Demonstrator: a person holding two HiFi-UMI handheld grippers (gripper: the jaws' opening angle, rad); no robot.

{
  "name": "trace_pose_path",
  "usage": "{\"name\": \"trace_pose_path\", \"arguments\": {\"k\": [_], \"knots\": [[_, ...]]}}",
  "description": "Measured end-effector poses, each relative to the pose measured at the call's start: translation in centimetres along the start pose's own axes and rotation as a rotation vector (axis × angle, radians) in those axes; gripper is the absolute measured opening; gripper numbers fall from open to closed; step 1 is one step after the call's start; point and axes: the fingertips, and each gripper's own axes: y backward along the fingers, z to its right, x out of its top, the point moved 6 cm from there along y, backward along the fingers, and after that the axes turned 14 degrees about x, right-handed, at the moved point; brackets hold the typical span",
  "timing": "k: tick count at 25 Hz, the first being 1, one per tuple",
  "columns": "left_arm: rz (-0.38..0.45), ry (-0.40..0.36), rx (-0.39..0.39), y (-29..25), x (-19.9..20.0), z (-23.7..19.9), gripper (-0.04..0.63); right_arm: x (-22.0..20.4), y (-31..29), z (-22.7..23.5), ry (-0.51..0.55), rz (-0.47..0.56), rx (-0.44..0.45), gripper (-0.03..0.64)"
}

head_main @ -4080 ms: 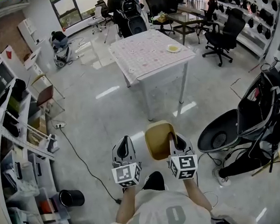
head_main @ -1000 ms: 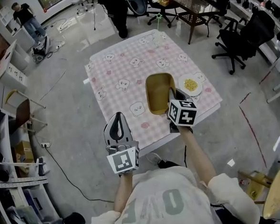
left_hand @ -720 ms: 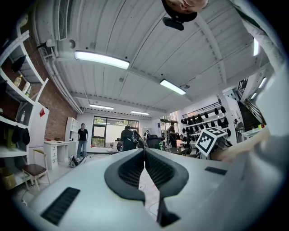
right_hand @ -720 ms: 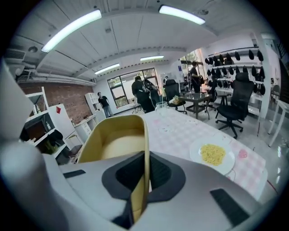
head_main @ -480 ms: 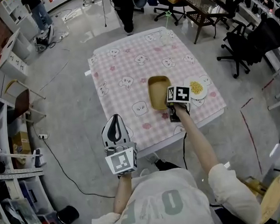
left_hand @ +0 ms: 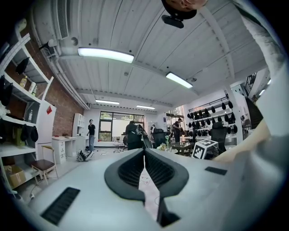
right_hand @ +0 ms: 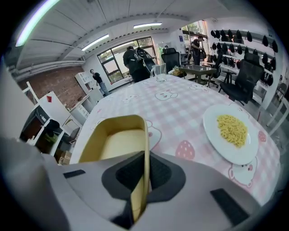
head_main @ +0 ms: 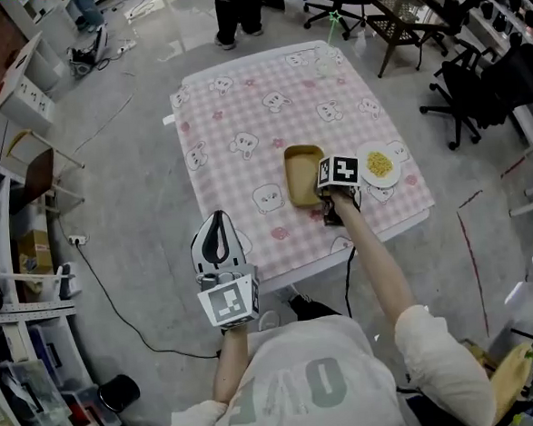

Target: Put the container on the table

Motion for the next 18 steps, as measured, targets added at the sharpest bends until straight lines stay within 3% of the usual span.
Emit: {"name": "trace_pose_path", "arguments": {"k": [10,13,18], "knots": [[-0.008,0.004,0.008,0.2,-0.1,-0.4,0.029,-0.6,-0.5,-0.4,-0.014,0.012,0.039,0.042],[-0.006,0.004,0.007,0.3,-0.1,-0.4,0.029,-1.0,-0.8,-0.2,-0.043,0.01,0.058,0.158],[0.004,0.007,0.009,0.3,0.4,-0.6,0.029,-0.5,-0.3,-0.5,-0.043,0.036,0.06,0.158]]}}
